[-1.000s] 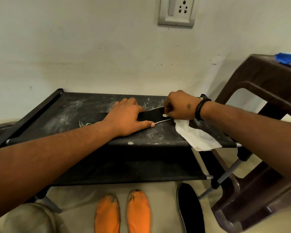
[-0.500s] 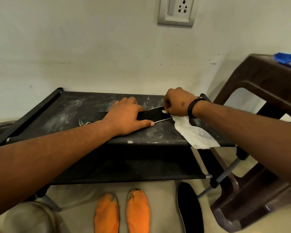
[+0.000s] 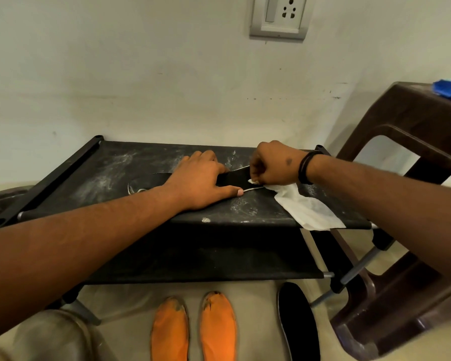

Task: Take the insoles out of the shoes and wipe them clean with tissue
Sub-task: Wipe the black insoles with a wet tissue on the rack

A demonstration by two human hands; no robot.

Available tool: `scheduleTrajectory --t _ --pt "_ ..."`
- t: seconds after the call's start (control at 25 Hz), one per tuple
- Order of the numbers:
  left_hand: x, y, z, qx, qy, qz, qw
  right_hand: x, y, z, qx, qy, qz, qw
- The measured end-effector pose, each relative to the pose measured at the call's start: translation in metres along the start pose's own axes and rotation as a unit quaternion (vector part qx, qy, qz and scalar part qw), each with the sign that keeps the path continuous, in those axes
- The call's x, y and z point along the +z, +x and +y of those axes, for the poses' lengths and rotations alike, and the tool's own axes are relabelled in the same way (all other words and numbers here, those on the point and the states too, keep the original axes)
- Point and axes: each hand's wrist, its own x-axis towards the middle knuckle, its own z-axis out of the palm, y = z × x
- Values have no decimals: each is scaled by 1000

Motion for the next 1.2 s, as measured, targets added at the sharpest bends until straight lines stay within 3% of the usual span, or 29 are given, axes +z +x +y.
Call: scheduleTrajectory --t 0.16,0.32,0.44,0.64,0.8,1.0,1.2 --pt "-1 0 1 -3 -3 0 1000 6 -1 -2 10 -53 49 997" --pt "1 -1 -1 1 -6 2 1000 9 -10 -7 -31 -107 28 993" --pt "-1 0 1 -1 -7 -3 1000 9 -4 4 19 -170 84 982" --pt "0 -2 -1 0 -9 0 1000 13 -3 0 11 -75 67 995" --pt "0 1 -1 1 -6 -2 1000 14 4 2 73 -105 119 985" --pt "3 0 -2 -2 -7 10 1000 25 4 -23 2 -55 97 994" --pt "2 2 -3 -13 -23 19 999 21 10 -17 61 -62 123 989"
